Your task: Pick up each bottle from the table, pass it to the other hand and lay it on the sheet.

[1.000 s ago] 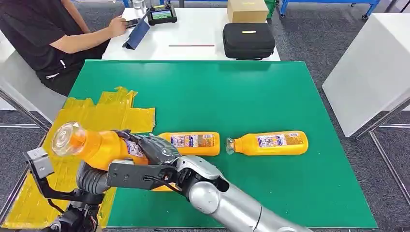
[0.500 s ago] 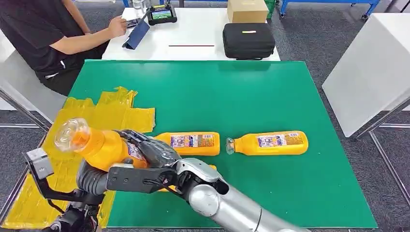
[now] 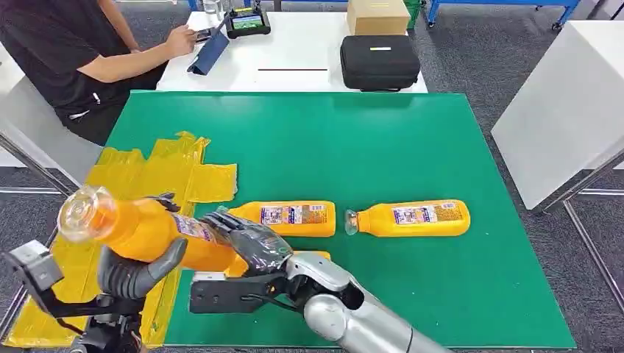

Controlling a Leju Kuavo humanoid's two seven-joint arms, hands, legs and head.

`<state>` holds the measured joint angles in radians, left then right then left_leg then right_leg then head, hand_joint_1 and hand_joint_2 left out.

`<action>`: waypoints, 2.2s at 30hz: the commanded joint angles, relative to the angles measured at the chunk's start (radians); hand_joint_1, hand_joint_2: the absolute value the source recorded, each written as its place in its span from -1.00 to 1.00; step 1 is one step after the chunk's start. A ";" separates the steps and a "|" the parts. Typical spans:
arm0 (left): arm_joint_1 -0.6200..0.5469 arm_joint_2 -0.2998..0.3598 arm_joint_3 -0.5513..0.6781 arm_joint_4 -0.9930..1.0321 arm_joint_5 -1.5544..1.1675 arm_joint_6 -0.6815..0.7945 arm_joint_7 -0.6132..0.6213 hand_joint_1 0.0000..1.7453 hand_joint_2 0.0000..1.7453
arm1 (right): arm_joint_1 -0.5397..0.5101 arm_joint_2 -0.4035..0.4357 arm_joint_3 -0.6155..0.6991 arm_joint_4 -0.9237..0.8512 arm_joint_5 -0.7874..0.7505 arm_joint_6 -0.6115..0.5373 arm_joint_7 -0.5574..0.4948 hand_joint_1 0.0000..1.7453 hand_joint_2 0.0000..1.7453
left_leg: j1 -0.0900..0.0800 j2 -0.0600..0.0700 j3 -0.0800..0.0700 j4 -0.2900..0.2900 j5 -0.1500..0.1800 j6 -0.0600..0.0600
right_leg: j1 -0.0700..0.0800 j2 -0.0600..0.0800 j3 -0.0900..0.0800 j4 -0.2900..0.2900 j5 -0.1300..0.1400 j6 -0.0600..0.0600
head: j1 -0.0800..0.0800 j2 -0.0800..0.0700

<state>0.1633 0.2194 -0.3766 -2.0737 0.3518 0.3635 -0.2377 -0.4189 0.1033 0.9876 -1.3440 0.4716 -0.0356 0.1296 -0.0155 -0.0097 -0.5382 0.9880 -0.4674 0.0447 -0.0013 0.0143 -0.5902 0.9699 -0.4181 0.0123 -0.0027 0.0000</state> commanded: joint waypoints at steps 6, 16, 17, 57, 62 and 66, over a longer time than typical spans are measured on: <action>0.126 -0.098 0.107 -0.144 -0.069 0.123 -0.022 1.00 1.00 | 0.295 -0.189 -0.355 -0.223 -0.013 -0.134 -0.076 -1.00 -1.00 | 0.000 -0.002 0.002 -0.001 -0.002 -0.002 | 0.001 -0.004 0.004 -0.002 -0.002 0.001 | 0.000 0.000; 0.119 -0.212 0.284 -0.022 -1.212 0.312 0.086 1.00 1.00 | 0.483 -0.234 -0.578 -0.590 -0.279 -0.182 -0.349 -1.00 -1.00 | -0.001 -0.004 0.000 0.000 -0.002 -0.001 | -0.001 -0.005 0.001 -0.001 -0.002 0.001 | 0.000 0.000; 0.112 -0.211 0.285 -0.017 -1.214 0.315 0.088 1.00 1.00 | 0.489 -0.239 -0.583 -0.602 -0.282 -0.182 -0.350 -1.00 -1.00 | -0.002 -0.003 0.000 -0.001 -0.001 -0.001 | -0.001 -0.004 0.001 -0.001 -0.001 0.001 | 0.000 0.000; -0.293 -0.024 -0.046 0.702 -1.723 -0.120 0.464 1.00 1.00 | 0.370 -0.267 -0.456 -0.539 -0.340 0.010 -0.249 -1.00 -1.00 | 0.000 0.000 0.003 -0.001 0.000 -0.003 | 0.000 -0.002 0.004 -0.003 0.000 0.000 | 0.000 0.000; -0.297 -0.028 -0.051 0.749 -1.645 -0.211 0.482 -1.00 1.00 | 0.365 -0.257 -0.409 -0.541 -0.230 0.032 -0.091 -1.00 1.00 | 0.000 0.001 0.005 -0.002 -0.001 -0.003 | 0.000 -0.002 0.005 -0.003 -0.001 0.000 | 0.000 0.000; -0.304 -0.030 -0.059 0.745 -1.617 -0.244 0.468 -1.00 -1.00 | 0.352 -0.257 -0.421 -0.526 -0.242 0.037 -0.082 -1.00 1.00 | 0.000 0.001 0.004 -0.001 -0.001 -0.003 | 0.001 -0.002 0.004 -0.002 -0.001 0.000 | -0.001 0.000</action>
<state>-0.0792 0.1980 -0.3781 -1.4404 -1.3088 0.1682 0.2400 -0.0058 -0.1556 0.5287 -1.9482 0.2377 -0.0061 0.0168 -0.0162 -0.0090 -0.5391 0.9881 -0.4678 0.0455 -0.0015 0.0141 -0.5910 0.9692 -0.4178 0.0124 -0.0034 0.0000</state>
